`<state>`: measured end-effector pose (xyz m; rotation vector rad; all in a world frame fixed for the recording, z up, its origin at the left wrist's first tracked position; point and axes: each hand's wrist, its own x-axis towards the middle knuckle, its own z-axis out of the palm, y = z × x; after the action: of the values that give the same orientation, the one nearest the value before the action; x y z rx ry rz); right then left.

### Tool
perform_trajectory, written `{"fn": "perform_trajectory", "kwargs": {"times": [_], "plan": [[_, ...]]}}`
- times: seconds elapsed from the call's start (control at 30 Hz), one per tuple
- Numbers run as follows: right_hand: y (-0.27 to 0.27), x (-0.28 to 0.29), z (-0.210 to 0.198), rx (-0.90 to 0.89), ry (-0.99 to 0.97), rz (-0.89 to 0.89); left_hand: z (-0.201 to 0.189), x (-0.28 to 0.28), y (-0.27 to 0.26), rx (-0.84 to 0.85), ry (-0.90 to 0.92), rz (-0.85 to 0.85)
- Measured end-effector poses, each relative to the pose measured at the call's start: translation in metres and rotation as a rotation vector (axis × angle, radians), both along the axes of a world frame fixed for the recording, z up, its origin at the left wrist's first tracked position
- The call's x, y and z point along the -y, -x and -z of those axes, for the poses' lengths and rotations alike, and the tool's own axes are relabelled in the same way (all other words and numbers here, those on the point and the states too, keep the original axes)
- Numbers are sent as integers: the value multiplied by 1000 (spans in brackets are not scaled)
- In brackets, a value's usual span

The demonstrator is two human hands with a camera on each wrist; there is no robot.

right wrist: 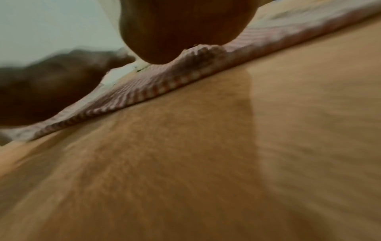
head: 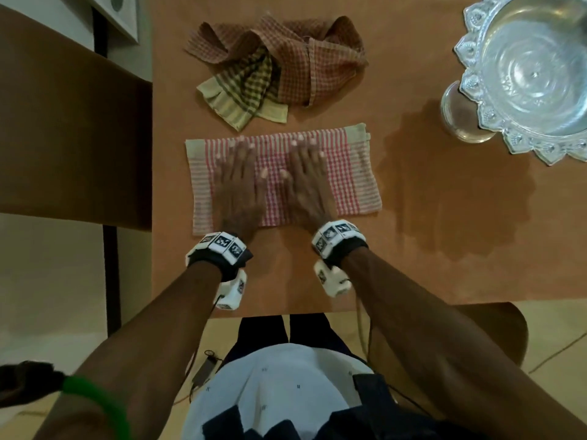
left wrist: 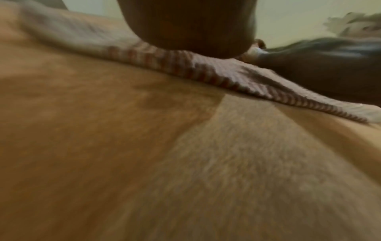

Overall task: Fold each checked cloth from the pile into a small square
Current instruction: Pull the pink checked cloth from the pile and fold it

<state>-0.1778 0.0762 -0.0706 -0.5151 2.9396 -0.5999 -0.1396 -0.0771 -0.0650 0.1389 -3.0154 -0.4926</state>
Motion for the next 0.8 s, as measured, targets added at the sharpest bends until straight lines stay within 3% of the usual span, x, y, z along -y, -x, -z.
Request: {"fn": "perform_trajectory", "kwargs": {"times": [0.13, 0.23, 0.37, 0.5, 0.67, 0.8], "plan": [[16, 25, 4, 20, -19, -128, 7, 0, 16, 40, -79, 92], [25, -11, 7, 4, -60, 66, 9, 7, 13, 75, 24, 61], [29, -59, 2, 34, -95, 314, 6, 24, 8, 122, 92, -112], [27, -42, -11, 29, -28, 422, 0, 40, -1, 154, 133, -161], [3, 51, -14, 17, 60, 87, 5, -9, 3, 116, -91, -32], [7, 14, 2, -1, 14, 164, 7, -2, -1, 16, -30, -87]]}}
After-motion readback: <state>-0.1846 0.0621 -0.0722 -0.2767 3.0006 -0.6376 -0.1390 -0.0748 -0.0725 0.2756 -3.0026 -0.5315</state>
